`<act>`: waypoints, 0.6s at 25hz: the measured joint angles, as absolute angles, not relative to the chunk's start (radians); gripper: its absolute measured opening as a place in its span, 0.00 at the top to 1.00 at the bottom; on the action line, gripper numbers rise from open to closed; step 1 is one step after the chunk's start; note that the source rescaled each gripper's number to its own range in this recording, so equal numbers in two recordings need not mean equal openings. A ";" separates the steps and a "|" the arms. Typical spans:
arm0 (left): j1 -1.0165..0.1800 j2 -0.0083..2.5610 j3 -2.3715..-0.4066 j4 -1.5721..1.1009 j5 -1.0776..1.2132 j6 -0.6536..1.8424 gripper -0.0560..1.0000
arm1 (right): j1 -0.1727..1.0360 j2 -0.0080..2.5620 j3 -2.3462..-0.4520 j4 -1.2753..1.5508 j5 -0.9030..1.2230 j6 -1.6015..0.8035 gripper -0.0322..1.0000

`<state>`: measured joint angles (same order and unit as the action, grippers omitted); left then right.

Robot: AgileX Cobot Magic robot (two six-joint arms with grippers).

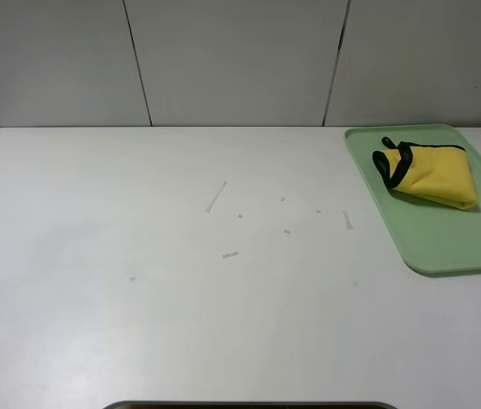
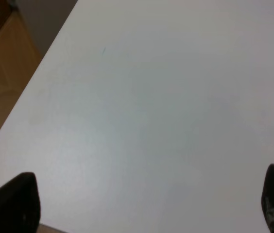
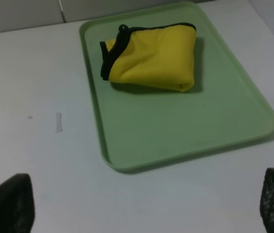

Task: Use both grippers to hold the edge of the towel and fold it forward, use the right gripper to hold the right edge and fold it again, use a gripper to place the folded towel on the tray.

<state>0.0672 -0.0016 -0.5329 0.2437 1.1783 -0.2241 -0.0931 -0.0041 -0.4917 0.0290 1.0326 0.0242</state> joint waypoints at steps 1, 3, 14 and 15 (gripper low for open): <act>0.068 -0.002 -0.533 0.244 1.178 -0.224 0.09 | -0.093 -0.004 -0.491 0.027 1.033 0.024 0.00; 0.068 -0.002 -0.533 0.244 1.178 -0.224 0.09 | -0.093 -0.004 -0.491 0.026 1.031 0.025 0.00; 0.068 -0.002 -0.533 0.244 1.178 -0.224 0.09 | -0.093 -0.006 -0.491 0.026 1.029 0.027 0.00; 0.068 -0.002 -0.533 0.244 1.178 -0.224 0.09 | -0.093 -0.006 -0.491 0.026 1.029 0.027 0.00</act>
<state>0.0677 -0.0016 -0.5329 0.2437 1.1783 -0.2241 -0.0931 -0.0060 -0.4906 0.0258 1.0285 0.0274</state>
